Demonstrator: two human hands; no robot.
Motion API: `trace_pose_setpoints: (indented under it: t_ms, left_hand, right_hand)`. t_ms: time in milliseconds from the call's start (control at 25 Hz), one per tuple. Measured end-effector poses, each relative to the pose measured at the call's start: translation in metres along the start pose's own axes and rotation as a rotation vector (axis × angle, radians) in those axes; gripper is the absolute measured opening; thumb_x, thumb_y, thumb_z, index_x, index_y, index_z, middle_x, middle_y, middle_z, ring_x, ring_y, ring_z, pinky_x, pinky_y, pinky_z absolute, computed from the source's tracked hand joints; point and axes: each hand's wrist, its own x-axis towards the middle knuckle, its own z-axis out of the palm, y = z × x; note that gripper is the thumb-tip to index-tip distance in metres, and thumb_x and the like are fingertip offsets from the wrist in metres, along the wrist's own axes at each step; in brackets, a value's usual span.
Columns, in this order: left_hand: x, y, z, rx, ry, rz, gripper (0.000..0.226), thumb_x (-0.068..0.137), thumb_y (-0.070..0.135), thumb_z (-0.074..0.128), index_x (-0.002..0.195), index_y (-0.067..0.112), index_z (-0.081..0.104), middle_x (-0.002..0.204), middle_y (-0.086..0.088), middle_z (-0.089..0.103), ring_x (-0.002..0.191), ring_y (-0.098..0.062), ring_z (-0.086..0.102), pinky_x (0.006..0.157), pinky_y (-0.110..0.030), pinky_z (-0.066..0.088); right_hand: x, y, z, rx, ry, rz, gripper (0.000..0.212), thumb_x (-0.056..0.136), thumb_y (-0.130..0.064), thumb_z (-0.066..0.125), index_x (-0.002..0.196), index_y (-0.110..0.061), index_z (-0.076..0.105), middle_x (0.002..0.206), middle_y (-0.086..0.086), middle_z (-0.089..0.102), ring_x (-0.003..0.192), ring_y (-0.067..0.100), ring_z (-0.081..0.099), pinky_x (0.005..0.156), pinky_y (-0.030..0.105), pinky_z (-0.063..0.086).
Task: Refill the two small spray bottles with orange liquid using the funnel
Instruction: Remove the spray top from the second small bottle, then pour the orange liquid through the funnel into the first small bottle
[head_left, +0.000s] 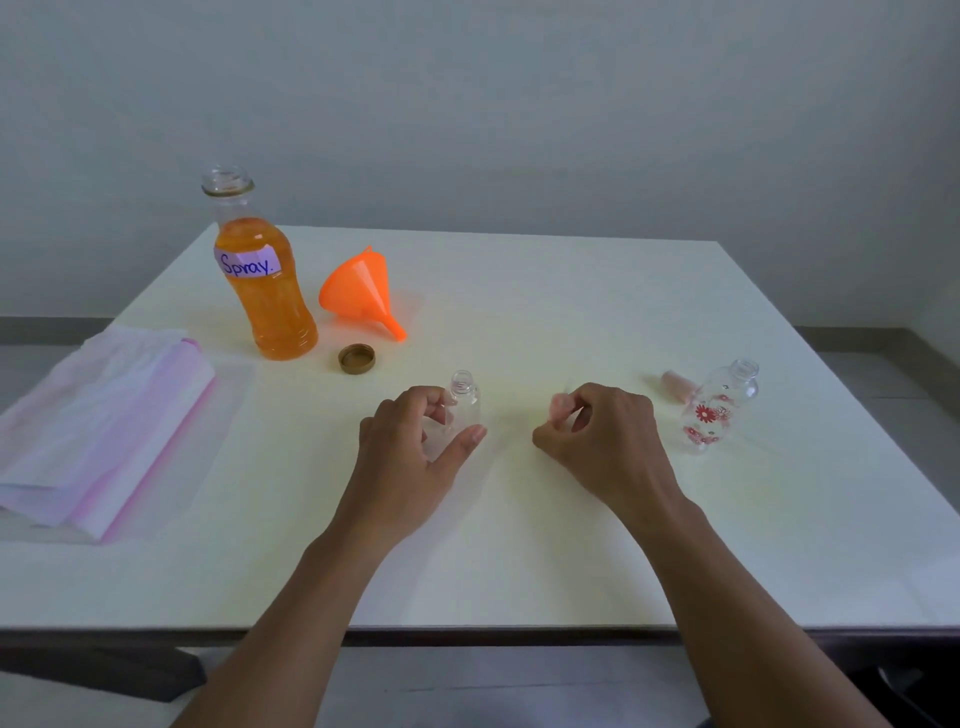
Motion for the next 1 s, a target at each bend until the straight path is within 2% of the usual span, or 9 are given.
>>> trace_pose_setpoints:
  t_ms: [80,240,360,480,560,680,800,880,1000]
  left_hand:
    - [0.0,0.001,-0.001,0.002,0.005,0.003,0.044,0.082,0.062,0.06,0.113,0.031,0.054,0.097,0.024,0.052,0.091,-0.009,0.049,0.087,-0.04,0.051]
    - [-0.002,0.001,-0.001,0.042,0.022,0.028,0.041,0.085,0.058,0.061,0.115,0.031,0.053,0.095,0.025,0.05,0.089,-0.001,0.046,0.092,-0.038,0.047]
    - [-0.002,0.0,-0.002,0.082,0.025,0.044,0.044,0.085,0.056,0.063,0.119,0.03,0.053,0.101,0.017,0.056,0.089,-0.006,0.046,0.096,-0.037,0.041]
    - [-0.004,0.0,-0.005,0.093,0.011,0.029,0.054,0.081,0.054,0.071,0.125,0.03,0.052,0.107,0.015,0.059,0.094,-0.009,0.045,0.097,-0.035,0.039]
    - [-0.007,0.0,-0.008,0.101,-0.006,0.011,0.061,0.076,0.053,0.076,0.127,0.03,0.05,0.109,0.014,0.058,0.097,-0.01,0.046,0.096,-0.033,0.04]
    - [-0.012,-0.002,-0.015,0.041,-0.031,-0.073,0.066,0.073,0.051,0.08,0.127,0.034,0.047,0.111,0.014,0.054,0.102,-0.01,0.049,0.09,-0.028,0.046]
    - [-0.023,-0.006,-0.024,-0.041,-0.036,-0.14,0.052,0.081,0.036,0.078,0.124,0.036,0.049,0.111,0.014,0.054,0.096,-0.005,0.054,0.075,-0.012,0.045]
    - [-0.031,-0.009,-0.036,-0.066,-0.039,-0.165,0.038,0.09,0.024,0.069,0.122,0.036,0.051,0.11,0.013,0.058,0.093,-0.002,0.057,0.07,-0.008,0.045]
    - [-0.031,-0.019,-0.065,-0.133,0.043,-0.229,0.024,0.098,0.022,0.056,0.118,0.035,0.055,0.111,0.012,0.062,0.093,-0.002,0.059,0.067,-0.008,0.044]
  right_hand:
    - [0.001,-0.001,0.0,-0.015,-0.026,0.002,0.027,0.081,-0.026,0.069,0.061,-0.012,0.058,0.05,-0.008,0.054,0.057,0.017,0.054,0.051,0.028,0.039]
    - [0.001,0.001,-0.004,0.038,-0.033,0.032,0.037,0.087,-0.032,0.069,0.055,-0.022,0.053,0.04,-0.011,0.044,0.049,0.011,0.043,0.048,0.02,0.03]
    - [-0.002,0.004,-0.008,0.017,-0.041,0.059,0.033,0.085,-0.048,0.07,0.073,-0.019,0.062,0.048,-0.008,0.049,0.054,0.008,0.049,0.05,0.019,0.031]
    - [-0.012,0.01,-0.018,-0.015,-0.067,0.115,0.044,0.08,-0.052,0.075,0.112,-0.023,0.066,0.073,-0.007,0.062,0.075,0.008,0.059,0.06,0.02,0.04]
    - [-0.026,0.013,-0.016,-0.063,-0.075,0.119,0.049,0.084,-0.045,0.075,0.125,-0.02,0.063,0.098,-0.002,0.061,0.09,0.013,0.057,0.075,0.025,0.046]
    - [-0.057,0.008,0.0,-0.113,0.02,0.037,0.033,0.094,-0.033,0.066,0.123,-0.017,0.065,0.116,-0.001,0.053,0.106,0.015,0.047,0.095,0.03,0.039]
    - [-0.072,0.007,0.01,-0.164,0.082,-0.097,0.018,0.093,-0.016,0.068,0.109,-0.013,0.073,0.108,0.002,0.059,0.101,0.019,0.049,0.089,0.03,0.034]
    - [-0.074,0.007,0.01,-0.16,0.06,-0.203,0.015,0.088,-0.008,0.072,0.101,-0.014,0.075,0.097,-0.001,0.061,0.091,0.018,0.052,0.083,0.029,0.038]
    - [-0.075,0.009,0.016,-0.171,-0.02,-0.4,0.021,0.081,-0.002,0.077,0.094,-0.018,0.075,0.083,-0.008,0.055,0.077,0.015,0.055,0.073,0.026,0.043]
